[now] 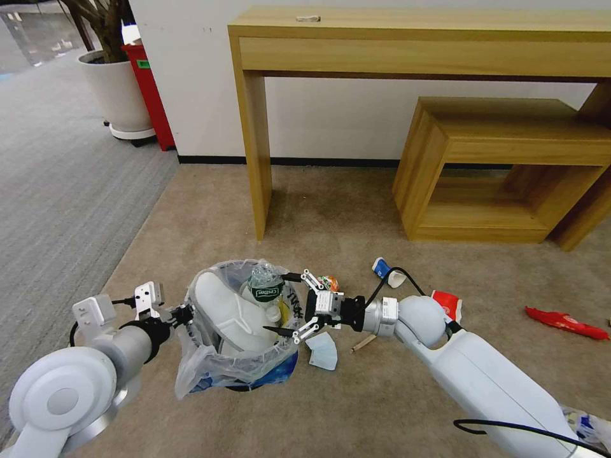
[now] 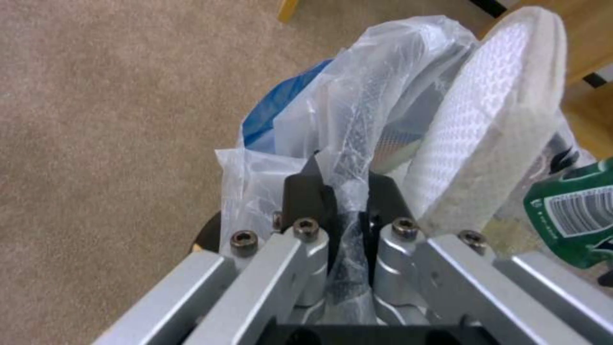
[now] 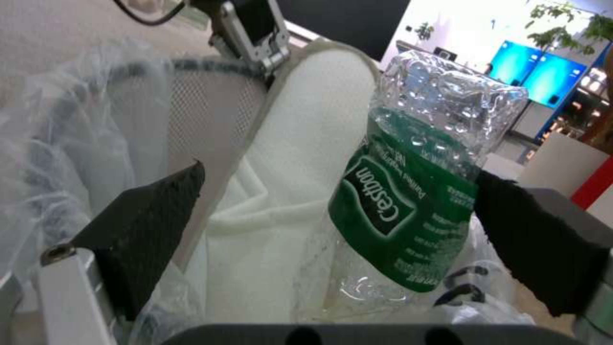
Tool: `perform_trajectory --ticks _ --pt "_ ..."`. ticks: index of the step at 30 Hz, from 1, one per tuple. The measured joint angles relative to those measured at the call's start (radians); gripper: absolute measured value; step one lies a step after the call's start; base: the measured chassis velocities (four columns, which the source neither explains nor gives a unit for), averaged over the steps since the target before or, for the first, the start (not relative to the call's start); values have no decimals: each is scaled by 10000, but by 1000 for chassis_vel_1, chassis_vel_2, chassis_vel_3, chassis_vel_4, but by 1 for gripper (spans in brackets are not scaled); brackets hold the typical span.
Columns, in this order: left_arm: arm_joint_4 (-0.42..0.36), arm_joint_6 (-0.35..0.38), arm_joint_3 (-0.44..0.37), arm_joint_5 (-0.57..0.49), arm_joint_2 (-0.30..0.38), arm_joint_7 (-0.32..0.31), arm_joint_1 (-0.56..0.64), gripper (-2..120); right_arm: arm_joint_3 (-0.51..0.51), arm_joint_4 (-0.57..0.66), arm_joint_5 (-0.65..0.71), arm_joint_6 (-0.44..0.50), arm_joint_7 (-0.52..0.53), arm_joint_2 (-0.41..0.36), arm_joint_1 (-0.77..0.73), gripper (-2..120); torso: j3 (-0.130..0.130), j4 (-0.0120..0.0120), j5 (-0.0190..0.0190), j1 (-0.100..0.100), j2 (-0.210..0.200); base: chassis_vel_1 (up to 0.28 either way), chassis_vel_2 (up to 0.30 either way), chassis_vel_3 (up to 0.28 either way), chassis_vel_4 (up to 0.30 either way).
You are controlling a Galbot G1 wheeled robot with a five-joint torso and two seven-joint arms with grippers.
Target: Pick up the trash bin and place the garbage on the floor into it.
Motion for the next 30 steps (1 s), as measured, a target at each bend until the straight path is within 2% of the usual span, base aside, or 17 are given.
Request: perform_trajectory --ticks 10,30 --pt "-9 1 -73 -18 25 16 -33 3 199 49 -451 148 -135 -157 11 100 1 0 0 0 0 0 0 0 0" --pt "16 -12 -148 22 70 68 3 3 797 777 66 112 -310 -727 -424 100 0 0 0 0 0 0 0 0 0"
